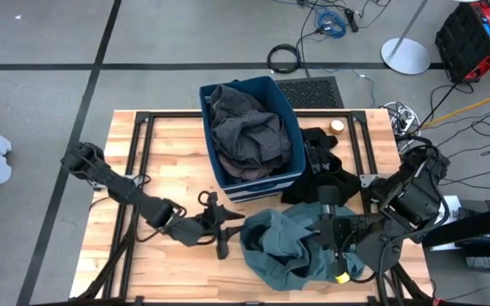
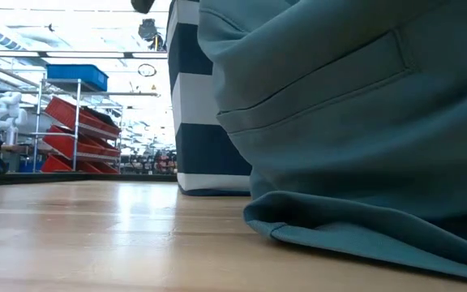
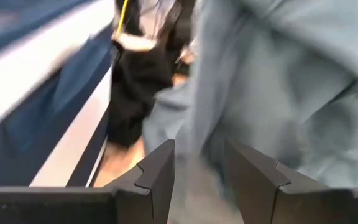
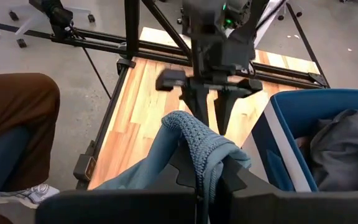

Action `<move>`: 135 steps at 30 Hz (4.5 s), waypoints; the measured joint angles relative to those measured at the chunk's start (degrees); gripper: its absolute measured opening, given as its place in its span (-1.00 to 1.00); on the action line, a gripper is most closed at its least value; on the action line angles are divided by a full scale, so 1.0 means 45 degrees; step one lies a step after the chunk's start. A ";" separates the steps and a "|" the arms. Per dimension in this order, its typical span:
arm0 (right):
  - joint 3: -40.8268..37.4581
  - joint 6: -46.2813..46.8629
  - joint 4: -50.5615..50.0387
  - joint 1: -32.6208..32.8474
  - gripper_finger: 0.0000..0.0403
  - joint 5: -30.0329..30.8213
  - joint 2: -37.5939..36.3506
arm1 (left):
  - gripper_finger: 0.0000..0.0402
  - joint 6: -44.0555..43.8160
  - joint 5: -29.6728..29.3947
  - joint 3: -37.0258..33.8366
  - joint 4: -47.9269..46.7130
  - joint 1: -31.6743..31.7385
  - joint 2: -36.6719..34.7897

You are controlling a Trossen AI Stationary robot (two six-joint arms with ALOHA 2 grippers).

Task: Sort clothes
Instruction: Put the blue pants into the blue laundry organizer

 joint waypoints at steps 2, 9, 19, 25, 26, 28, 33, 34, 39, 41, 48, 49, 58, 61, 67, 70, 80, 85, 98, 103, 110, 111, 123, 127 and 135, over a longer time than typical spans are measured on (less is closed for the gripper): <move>0.0005 -0.0004 -0.0012 0.0000 -1.00 0.0000 0.0000 | -0.27 -0.0785 0.0166 0.0000 -0.0727 0.0187 0.0047; 0.0005 -0.0043 -0.0059 0.0000 -1.00 0.0000 0.0000 | -0.27 -0.0936 0.1398 -0.0005 -0.1106 0.0411 0.0045; 0.0005 -0.0039 -0.0058 -0.0010 -1.00 -0.0002 0.0000 | -0.27 -0.0956 0.2594 0.0000 -0.1036 0.0686 0.0908; 0.0005 -0.0025 -0.0058 -0.0010 -1.00 -0.0005 0.0000 | -0.27 -0.0889 0.3427 0.0000 -0.0573 0.1154 0.1897; 0.0005 0.0005 -0.0068 -0.0010 -1.00 -0.0016 0.0005 | -0.27 -0.0747 0.3669 0.0000 -0.0634 0.1226 0.1910; 0.0007 0.0114 -0.0221 -0.0005 -1.00 -0.0161 0.0003 | -0.34 -0.0257 0.3872 0.0000 -0.0746 0.1264 0.1834; 0.0015 0.1009 -0.1542 0.0000 -1.00 -0.0697 0.0005 | -0.86 0.1645 0.3901 0.0379 -0.0819 0.0790 0.0923; 0.0015 0.1241 -0.1862 -0.0002 -1.00 -0.0714 0.0002 | -0.92 0.2007 0.3863 0.0480 -0.0805 0.0649 0.0692; 0.0015 0.2229 -0.3207 -0.0189 -1.00 -0.0721 0.0002 | -0.96 0.3616 0.3060 0.1037 -0.0831 -0.0135 -0.0739; 0.0015 0.2450 -0.3591 -0.0354 -1.00 -0.0719 0.0002 | -0.97 0.4144 0.2648 0.1296 -0.0821 -0.0436 -0.1393; 0.0035 0.1676 -0.4712 -0.1460 -1.00 0.0777 0.0005 | -0.98 0.6330 -0.0586 0.2539 -0.0755 -0.1360 -0.3397; 0.0062 0.1289 -0.4665 -0.1655 -1.00 0.1313 0.0003 | -0.98 0.6799 -0.1197 0.2811 -0.0621 -0.1470 -0.3602; 0.2082 -0.4042 -0.2807 -0.3598 -1.00 0.6928 -0.0002 | -0.99 1.1455 -0.4125 0.6679 -0.0598 -0.1610 -0.4110; 0.3124 -0.7885 0.0416 -0.4016 -1.00 0.7712 -0.0012 | -0.99 1.2684 -0.4105 0.8287 -0.0574 -0.1495 -0.3940; 0.2868 -1.7105 1.2825 -0.4190 -1.00 0.5660 -0.0384 | -0.99 1.4448 -0.1692 1.1208 0.0356 -0.1356 -0.3424; 0.2875 -1.8211 1.6416 -0.4090 -1.00 0.2678 -0.0384 | -0.99 1.4724 0.0079 1.2336 0.0588 -0.1359 -0.3128; 0.2850 -1.3849 1.2256 -0.3467 -1.00 -0.1987 -0.0016 | -0.98 1.2732 0.5483 1.2842 -0.1946 -0.2338 -0.2781; 0.2827 -1.4255 1.3703 -0.2902 -1.00 -0.7513 0.0460 | -0.96 1.2796 0.8571 1.2827 -0.1392 -0.3004 -0.2183; 0.3113 -1.1393 1.5478 -0.5740 -1.00 -0.9172 0.1115 | -0.94 1.4301 0.4353 1.3922 -0.0855 -0.3831 -0.1975; 0.3075 -1.0019 1.1125 -0.5846 -1.00 -0.7199 0.1074 | -0.94 1.2445 0.2232 1.3345 -0.3631 -0.4017 -0.1905; 0.3075 -0.8276 0.6169 -0.4267 -1.00 -0.3546 0.0981 | -0.98 1.0195 0.0067 1.1323 -0.5257 -0.4200 -0.1387; 0.3075 -0.7796 0.5475 -0.3999 -1.00 -0.3332 0.0981 | -0.98 0.9778 0.0059 1.0979 -0.5171 -0.4223 -0.1340; 0.0175 -0.3055 0.1816 0.0188 -1.00 0.2040 0.0976 | -0.99 0.6800 -0.1932 0.6699 -0.2518 -0.4695 0.0337; -0.2964 -0.1069 0.2692 0.0004 -1.00 0.1923 0.0986 | -0.99 0.4811 -0.2516 0.4926 -0.2363 -0.4264 0.0458; -0.9234 -0.0166 0.9166 -0.1321 -1.00 -0.0326 0.0805 | -0.99 0.0603 -0.2695 0.1362 -0.2355 -0.2902 0.0091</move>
